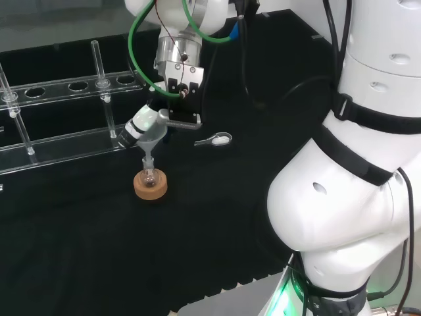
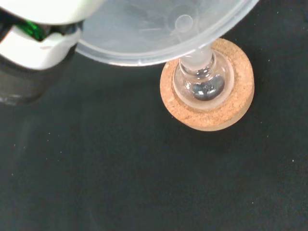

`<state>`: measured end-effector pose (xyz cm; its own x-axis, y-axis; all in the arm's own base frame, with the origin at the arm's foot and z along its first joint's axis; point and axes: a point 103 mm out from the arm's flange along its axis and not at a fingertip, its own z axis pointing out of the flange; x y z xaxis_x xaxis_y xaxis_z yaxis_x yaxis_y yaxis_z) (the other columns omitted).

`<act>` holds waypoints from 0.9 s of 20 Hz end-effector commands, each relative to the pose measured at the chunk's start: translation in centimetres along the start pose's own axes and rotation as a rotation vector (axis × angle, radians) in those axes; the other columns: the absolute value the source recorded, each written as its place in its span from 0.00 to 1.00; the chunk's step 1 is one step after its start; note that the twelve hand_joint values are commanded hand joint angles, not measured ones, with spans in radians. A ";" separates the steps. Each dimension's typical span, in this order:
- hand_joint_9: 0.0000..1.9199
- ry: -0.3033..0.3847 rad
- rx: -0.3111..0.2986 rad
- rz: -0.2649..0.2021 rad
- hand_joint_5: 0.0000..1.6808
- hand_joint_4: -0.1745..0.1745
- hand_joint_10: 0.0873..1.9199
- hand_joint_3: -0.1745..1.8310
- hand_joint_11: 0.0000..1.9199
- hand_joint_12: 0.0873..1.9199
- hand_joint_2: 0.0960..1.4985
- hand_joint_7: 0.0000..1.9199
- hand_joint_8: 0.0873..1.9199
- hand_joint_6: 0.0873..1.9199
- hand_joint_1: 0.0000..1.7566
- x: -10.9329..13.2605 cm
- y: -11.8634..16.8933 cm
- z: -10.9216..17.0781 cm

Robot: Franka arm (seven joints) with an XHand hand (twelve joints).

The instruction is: Place the funnel on the round-bottom flask.

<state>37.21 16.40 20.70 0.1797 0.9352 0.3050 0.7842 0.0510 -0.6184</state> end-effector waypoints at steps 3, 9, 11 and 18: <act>0.69 -0.004 0.012 0.003 0.63 0.42 0.04 0.44 0.29 0.67 0.29 0.71 0.10 0.24 0.55 -0.4 0.1 0.9; 0.69 -0.003 0.015 0.004 0.63 0.42 0.04 0.44 0.29 0.67 0.29 0.71 0.10 0.24 0.55 -0.5 0.2 1.5; 0.69 -0.009 0.008 -0.007 0.63 0.42 0.04 0.44 0.29 0.67 0.29 0.71 0.10 0.24 0.55 -0.4 0.3 1.7; 0.69 -0.006 0.003 -0.026 0.63 0.42 0.04 0.44 0.29 0.68 0.29 0.71 0.10 0.24 0.55 -0.6 0.7 1.6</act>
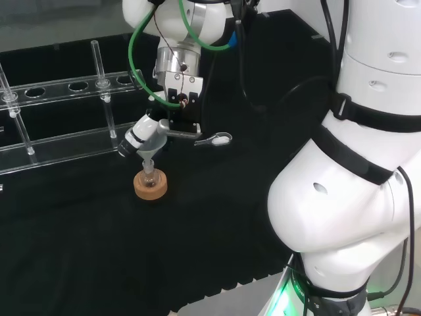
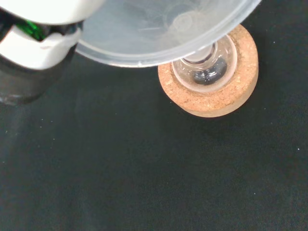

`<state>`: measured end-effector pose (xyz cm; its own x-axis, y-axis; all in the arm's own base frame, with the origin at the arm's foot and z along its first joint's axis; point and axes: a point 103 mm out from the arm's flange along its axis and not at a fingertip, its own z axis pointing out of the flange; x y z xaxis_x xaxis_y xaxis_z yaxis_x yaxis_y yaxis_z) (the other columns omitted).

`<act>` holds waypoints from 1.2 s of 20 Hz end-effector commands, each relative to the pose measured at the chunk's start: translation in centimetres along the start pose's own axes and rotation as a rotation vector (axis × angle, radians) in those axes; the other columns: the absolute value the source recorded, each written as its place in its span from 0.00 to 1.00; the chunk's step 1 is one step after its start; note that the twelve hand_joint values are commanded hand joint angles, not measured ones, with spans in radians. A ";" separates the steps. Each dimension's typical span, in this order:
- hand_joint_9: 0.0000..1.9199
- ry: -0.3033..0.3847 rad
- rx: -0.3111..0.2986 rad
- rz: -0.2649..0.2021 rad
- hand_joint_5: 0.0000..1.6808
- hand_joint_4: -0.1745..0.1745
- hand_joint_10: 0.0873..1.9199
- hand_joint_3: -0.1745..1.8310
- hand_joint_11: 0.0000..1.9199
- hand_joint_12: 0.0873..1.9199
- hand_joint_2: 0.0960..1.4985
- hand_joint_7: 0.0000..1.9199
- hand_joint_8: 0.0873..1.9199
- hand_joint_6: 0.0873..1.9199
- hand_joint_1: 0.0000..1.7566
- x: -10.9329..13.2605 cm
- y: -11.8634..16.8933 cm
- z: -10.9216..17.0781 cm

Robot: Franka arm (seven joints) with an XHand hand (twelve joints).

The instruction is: Place the funnel on the round-bottom flask.

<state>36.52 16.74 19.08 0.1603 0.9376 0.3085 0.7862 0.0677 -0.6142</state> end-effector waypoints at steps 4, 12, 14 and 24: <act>0.69 0.007 0.005 -0.005 0.63 0.42 0.04 0.44 0.29 0.68 0.29 0.71 0.10 0.24 0.56 -0.3 0.4 -0.1; 0.69 -0.016 0.016 0.005 0.63 0.42 0.04 0.44 0.29 0.68 0.29 0.71 0.10 0.24 0.56 0.2 1.1 0.2; 0.69 -0.014 0.013 0.003 0.63 0.42 0.04 0.44 0.29 0.68 0.29 0.71 0.10 0.24 0.56 0.0 1.1 0.2; 0.69 -0.004 0.027 0.025 0.63 0.42 0.04 0.44 0.29 0.68 0.29 0.71 0.10 0.24 0.55 -0.1 1.3 1.7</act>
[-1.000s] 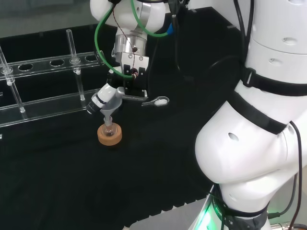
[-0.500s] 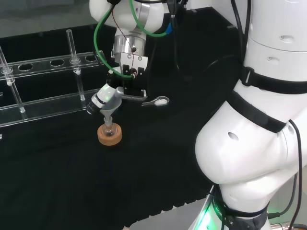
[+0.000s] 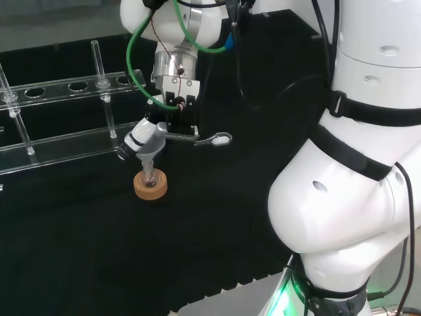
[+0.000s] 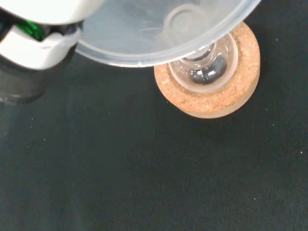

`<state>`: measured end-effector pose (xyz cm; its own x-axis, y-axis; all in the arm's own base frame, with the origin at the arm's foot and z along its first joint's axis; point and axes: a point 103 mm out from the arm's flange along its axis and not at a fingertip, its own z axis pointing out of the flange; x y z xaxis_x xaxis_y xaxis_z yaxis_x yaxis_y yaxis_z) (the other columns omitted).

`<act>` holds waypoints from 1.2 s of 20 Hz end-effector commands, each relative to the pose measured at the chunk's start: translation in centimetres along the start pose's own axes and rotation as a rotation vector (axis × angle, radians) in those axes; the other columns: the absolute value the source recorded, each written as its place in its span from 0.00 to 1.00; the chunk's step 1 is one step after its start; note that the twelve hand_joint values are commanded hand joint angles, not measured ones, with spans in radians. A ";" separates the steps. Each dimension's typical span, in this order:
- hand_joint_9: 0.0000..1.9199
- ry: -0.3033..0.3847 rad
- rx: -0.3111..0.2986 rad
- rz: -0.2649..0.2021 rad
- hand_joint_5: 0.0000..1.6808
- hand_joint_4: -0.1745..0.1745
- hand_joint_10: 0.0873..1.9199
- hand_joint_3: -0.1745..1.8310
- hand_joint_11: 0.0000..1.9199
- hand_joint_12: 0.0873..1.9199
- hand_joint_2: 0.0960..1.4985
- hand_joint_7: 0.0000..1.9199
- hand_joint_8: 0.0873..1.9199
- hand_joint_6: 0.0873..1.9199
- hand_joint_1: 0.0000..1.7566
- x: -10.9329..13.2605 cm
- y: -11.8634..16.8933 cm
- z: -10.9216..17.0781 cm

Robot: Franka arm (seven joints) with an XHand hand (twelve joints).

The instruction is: Place the funnel on the round-bottom flask.

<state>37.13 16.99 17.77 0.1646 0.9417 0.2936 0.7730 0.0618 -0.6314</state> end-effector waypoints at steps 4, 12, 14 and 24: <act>0.68 0.019 0.022 0.016 0.62 0.42 0.03 0.44 0.29 0.68 0.29 0.71 0.10 0.24 0.55 -0.1 0.1 1.3; 0.55 0.054 0.025 0.014 0.35 0.48 0.05 0.42 0.22 0.71 0.30 0.50 0.16 0.22 0.49 -0.6 -0.1 0.9; 0.53 0.059 0.029 0.012 0.34 0.48 0.08 0.42 0.20 0.72 0.31 0.48 0.19 0.20 0.47 -0.6 -0.2 0.8; 0.35 0.068 -0.001 -0.037 0.28 0.47 0.26 0.37 0.09 0.78 0.31 0.32 0.26 0.05 0.34 0.0 -1.1 -0.5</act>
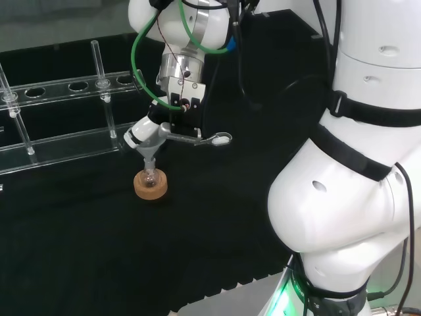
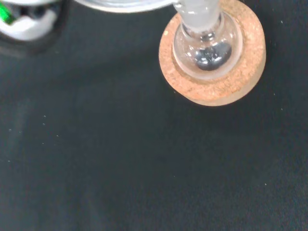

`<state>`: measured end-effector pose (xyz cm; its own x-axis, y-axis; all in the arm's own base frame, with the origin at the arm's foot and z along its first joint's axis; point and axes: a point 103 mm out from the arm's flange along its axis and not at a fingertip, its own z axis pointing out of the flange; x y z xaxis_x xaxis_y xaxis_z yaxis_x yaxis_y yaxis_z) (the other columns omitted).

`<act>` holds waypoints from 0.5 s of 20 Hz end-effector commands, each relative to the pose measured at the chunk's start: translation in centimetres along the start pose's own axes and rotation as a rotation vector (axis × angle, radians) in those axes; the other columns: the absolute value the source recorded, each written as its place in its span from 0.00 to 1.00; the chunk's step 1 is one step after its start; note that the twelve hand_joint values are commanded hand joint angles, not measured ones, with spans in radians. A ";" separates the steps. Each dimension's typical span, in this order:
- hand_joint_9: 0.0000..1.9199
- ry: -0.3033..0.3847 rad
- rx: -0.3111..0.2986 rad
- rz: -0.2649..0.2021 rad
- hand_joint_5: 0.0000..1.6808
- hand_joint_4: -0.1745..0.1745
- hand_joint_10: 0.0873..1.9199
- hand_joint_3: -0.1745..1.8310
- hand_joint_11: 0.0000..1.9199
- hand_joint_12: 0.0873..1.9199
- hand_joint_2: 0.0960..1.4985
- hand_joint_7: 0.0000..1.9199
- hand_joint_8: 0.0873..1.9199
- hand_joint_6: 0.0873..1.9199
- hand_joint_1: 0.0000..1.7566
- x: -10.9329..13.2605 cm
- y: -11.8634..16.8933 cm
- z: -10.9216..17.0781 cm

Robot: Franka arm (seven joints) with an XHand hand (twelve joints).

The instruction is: Place the funnel on the round-bottom flask.

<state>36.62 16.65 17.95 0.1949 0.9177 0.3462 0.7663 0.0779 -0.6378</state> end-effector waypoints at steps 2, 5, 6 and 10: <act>0.30 0.007 -0.017 -0.034 0.26 0.46 0.30 0.33 0.06 0.80 0.32 0.27 0.27 0.01 0.32 0.6 -0.8 -0.7; 0.26 0.016 -0.023 -0.045 0.24 0.46 0.32 0.31 0.04 0.81 0.33 0.24 0.28 0.00 0.30 0.6 -0.9 -1.0; 0.26 0.020 -0.029 -0.047 0.24 0.46 0.33 0.30 0.04 0.81 0.33 0.24 0.28 0.00 0.30 0.6 -1.0 -1.1; 0.24 0.019 -0.051 -0.062 0.23 0.45 0.33 0.29 0.02 0.81 0.34 0.22 0.28 0.00 0.29 0.7 -1.4 -1.4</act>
<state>36.66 16.74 19.65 0.1663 0.9072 0.3863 0.7948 0.1085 -0.5970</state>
